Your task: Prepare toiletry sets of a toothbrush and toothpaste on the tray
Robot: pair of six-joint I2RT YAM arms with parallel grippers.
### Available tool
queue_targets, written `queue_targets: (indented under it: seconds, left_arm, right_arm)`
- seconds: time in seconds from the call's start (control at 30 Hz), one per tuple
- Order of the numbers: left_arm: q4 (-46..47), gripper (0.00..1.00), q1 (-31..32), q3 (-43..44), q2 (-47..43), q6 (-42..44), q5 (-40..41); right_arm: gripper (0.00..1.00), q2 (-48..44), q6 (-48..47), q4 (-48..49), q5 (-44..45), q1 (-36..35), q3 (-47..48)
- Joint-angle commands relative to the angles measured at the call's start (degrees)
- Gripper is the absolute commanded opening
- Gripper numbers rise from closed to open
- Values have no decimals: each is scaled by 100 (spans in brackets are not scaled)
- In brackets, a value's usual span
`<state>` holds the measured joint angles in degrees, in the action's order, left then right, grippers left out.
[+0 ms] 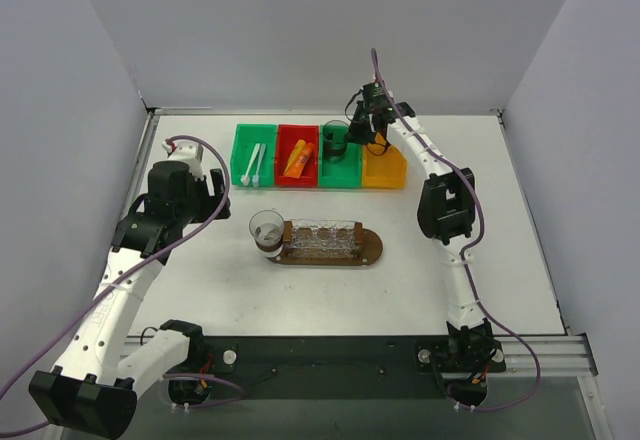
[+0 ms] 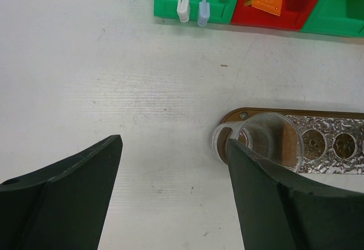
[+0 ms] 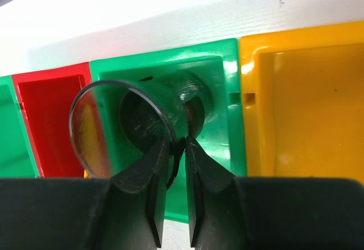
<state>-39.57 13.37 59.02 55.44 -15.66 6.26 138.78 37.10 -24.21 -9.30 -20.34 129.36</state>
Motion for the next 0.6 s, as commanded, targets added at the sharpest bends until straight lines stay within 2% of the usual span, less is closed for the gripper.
queue_targets:
  seconds: [0.0, 0.1, 0.57]
  left_arm:
    - [55, 85, -27, 39, -121, -77, 95]
    - [72, 85, -27, 30, -121, -113, 95]
    - [318, 85, -36, 241, -16, -192, -63]
  right_arm:
    - [10, -272, 51, -75, -63, -23, -218]
    - [0, -404, 113, -75, -116, 12, -262]
    - [0, -1124, -71, 65, -757, 355, -341]
